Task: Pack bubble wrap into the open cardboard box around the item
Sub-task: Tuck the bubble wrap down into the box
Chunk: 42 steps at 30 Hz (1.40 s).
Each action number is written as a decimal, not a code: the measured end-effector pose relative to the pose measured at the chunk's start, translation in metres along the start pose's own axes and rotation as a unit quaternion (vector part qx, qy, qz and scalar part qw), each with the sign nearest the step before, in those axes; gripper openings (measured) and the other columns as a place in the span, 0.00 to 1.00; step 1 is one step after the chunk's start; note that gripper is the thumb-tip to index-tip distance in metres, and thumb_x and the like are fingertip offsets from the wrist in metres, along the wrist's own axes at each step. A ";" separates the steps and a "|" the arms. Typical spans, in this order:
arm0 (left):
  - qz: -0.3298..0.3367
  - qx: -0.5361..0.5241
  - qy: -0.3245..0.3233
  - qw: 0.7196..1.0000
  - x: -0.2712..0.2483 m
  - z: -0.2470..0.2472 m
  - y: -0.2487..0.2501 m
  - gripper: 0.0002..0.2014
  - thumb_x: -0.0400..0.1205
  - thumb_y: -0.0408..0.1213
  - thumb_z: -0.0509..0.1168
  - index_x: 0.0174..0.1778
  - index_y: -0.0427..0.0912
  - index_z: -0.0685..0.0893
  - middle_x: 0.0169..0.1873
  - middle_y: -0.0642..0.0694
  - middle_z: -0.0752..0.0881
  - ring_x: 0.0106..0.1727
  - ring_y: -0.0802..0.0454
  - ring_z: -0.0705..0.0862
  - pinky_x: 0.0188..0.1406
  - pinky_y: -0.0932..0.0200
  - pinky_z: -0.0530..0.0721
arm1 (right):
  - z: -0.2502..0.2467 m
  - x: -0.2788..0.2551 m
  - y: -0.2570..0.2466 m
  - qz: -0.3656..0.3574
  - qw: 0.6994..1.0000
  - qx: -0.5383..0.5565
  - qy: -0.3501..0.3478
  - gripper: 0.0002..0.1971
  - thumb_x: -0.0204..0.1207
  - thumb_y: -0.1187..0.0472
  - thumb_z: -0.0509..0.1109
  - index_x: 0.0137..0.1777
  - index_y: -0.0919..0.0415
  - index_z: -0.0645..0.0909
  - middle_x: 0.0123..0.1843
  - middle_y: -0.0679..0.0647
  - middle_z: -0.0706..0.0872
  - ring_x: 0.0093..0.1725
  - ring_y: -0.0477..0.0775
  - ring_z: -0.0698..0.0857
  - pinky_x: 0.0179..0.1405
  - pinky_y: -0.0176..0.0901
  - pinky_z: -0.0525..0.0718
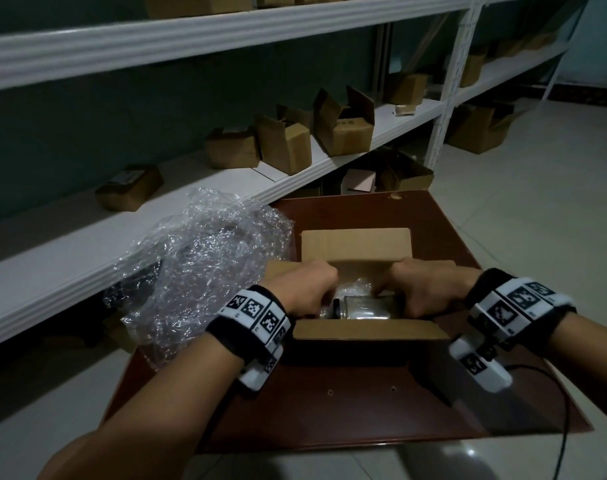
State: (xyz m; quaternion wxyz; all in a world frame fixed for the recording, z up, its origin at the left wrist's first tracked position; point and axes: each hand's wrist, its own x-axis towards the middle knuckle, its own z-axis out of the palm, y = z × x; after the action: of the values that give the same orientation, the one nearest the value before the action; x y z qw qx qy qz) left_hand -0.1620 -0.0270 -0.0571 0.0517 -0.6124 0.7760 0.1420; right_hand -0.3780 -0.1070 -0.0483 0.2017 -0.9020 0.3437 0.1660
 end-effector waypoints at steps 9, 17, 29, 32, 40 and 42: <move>-0.019 -0.050 -0.118 0.992 0.005 -0.017 -0.004 0.16 0.77 0.20 0.70 0.33 0.49 0.86 0.33 0.54 0.85 0.35 0.53 0.85 0.27 0.60 0.80 | 0.001 -0.001 0.003 -0.053 0.998 -0.016 0.024 0.24 0.76 0.61 0.77 0.72 0.47 0.83 0.61 0.46 0.86 0.55 0.46 0.83 0.44 0.26 0.77; -0.026 -0.213 -0.233 0.948 -0.003 -0.035 0.003 0.20 0.80 0.55 0.76 0.38 0.40 0.86 0.28 0.51 0.81 0.26 0.57 0.77 0.30 0.62 0.75 | 0.001 -0.001 0.005 -0.052 0.998 -0.015 0.021 0.25 0.75 0.63 0.77 0.72 0.45 0.83 0.61 0.41 0.83 0.58 0.44 0.82 0.44 0.25 0.75; -0.002 -0.058 -0.073 0.996 -0.007 -0.008 0.006 0.29 0.66 0.62 0.84 0.32 0.37 0.86 0.25 0.50 0.83 0.26 0.54 0.79 0.24 0.57 0.76 | 0.002 0.002 0.007 -0.025 1.000 -0.005 0.010 0.32 0.73 0.70 0.75 0.77 0.46 0.79 0.68 0.49 0.85 0.62 0.49 0.84 0.62 0.47 0.87; 0.011 -0.027 -0.063 0.998 -0.008 -0.003 0.007 0.25 0.73 0.61 0.80 0.37 0.41 0.83 0.33 0.49 0.84 0.32 0.53 0.80 0.26 0.59 0.76 | 0.001 0.001 0.004 -0.026 1.000 -0.018 -0.001 0.32 0.75 0.69 0.75 0.78 0.47 0.79 0.69 0.48 0.84 0.65 0.50 0.84 0.65 0.47 0.86; 0.009 -0.018 -0.046 0.999 -0.012 0.002 0.009 0.22 0.76 0.59 0.78 0.41 0.41 0.83 0.40 0.46 0.84 0.37 0.49 0.83 0.28 0.58 0.77 | -0.011 -0.012 -0.012 0.006 0.995 0.093 -0.043 0.38 0.61 0.23 0.77 0.66 0.44 0.86 0.57 0.42 0.91 0.56 0.44 0.88 0.61 0.50 0.87; 0.002 -0.024 -0.041 0.999 -0.012 0.005 0.010 0.22 0.75 0.58 0.79 0.42 0.42 0.82 0.39 0.47 0.84 0.37 0.51 0.83 0.29 0.60 0.78 | -0.011 -0.014 -0.017 0.006 0.998 0.033 -0.055 0.45 0.49 0.25 0.84 0.65 0.48 0.86 0.53 0.44 0.92 0.52 0.43 0.89 0.56 0.45 0.89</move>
State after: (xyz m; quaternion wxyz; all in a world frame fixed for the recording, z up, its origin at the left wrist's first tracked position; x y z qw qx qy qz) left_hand -0.1694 -0.0126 -0.0571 0.0690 -0.6058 0.7705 0.1859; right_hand -0.3750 -0.0926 -0.0287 0.2491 -0.8825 0.3424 0.2048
